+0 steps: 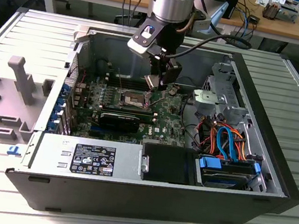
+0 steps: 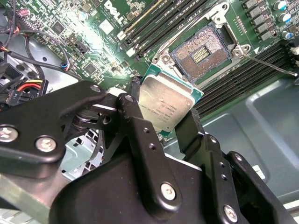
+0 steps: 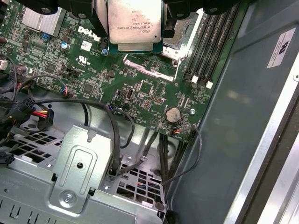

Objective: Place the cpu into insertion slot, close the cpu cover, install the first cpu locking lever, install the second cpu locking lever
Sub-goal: 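Place the cpu into insertion slot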

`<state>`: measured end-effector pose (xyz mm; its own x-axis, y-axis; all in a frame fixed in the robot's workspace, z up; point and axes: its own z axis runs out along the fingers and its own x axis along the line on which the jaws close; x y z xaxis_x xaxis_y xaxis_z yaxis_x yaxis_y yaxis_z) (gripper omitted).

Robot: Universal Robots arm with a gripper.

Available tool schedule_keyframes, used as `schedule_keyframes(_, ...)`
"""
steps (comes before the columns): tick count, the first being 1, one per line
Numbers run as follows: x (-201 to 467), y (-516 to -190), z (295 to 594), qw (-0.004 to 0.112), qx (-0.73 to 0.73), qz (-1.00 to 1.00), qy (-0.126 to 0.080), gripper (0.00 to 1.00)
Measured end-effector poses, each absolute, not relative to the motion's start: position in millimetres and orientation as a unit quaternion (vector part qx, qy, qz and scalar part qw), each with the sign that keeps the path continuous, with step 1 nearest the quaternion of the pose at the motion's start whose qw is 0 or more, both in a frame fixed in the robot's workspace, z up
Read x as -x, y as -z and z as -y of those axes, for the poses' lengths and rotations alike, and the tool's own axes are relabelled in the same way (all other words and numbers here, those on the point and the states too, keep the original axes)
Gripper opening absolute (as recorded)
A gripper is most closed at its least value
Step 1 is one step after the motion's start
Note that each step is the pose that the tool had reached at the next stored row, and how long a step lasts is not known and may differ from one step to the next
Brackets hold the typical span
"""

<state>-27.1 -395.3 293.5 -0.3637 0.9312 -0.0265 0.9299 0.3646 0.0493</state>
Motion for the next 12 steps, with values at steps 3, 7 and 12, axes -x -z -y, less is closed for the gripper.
schedule_keyframes(3,27.1,-293.4,395.3,0.025,-0.564,-0.825,-0.013,0.55)
schedule_keyframes(7,27.1,-293.3,395.1,0.025,-0.568,-0.823,-0.013,0.55)
schedule_keyframes(12,27.1,-293.2,395.1,0.025,-0.577,-0.816,-0.012,0.55)
